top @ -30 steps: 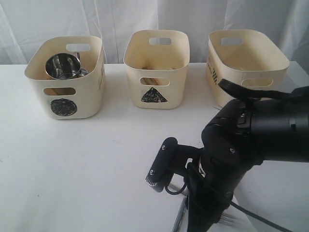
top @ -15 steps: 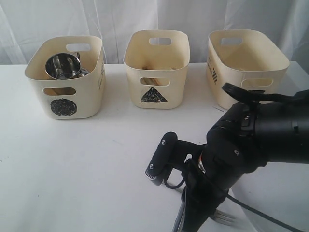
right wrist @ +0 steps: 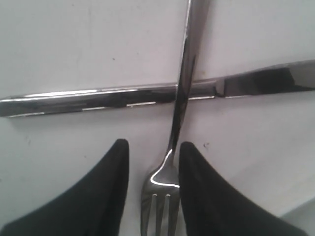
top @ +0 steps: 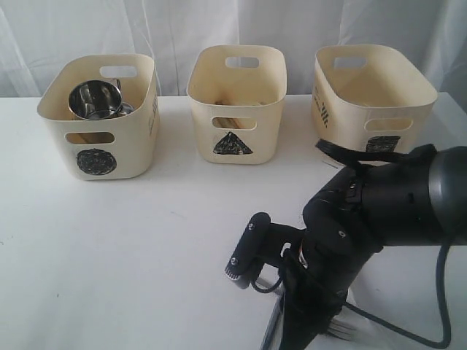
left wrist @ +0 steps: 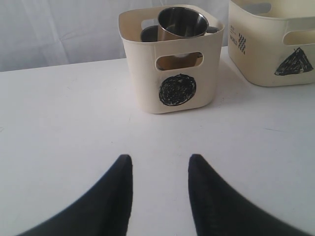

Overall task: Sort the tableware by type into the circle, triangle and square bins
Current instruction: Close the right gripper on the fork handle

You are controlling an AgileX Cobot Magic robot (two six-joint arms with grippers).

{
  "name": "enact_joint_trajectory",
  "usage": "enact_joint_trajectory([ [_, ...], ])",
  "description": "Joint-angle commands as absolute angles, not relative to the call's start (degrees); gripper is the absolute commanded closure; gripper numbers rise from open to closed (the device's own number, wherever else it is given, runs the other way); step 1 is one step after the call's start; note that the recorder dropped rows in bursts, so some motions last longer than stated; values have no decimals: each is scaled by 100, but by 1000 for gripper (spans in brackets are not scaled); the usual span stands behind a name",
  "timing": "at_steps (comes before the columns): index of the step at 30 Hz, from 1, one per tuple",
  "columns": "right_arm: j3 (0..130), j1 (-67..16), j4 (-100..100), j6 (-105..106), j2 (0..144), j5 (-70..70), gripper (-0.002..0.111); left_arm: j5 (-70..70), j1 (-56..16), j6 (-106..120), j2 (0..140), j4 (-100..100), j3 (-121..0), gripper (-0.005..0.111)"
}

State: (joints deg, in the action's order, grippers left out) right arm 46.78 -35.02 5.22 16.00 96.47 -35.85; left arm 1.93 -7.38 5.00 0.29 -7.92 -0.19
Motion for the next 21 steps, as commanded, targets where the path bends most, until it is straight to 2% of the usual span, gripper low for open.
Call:
enact_joint_trajectory([
  [1,4655,-3464,517,1665,9674,-3507,75,158,-732,492,0,-807,0,64],
  [21,4655,-3464,-369,2378,10020,-3479,75,158,-732,492,0,-807,0,64],
])
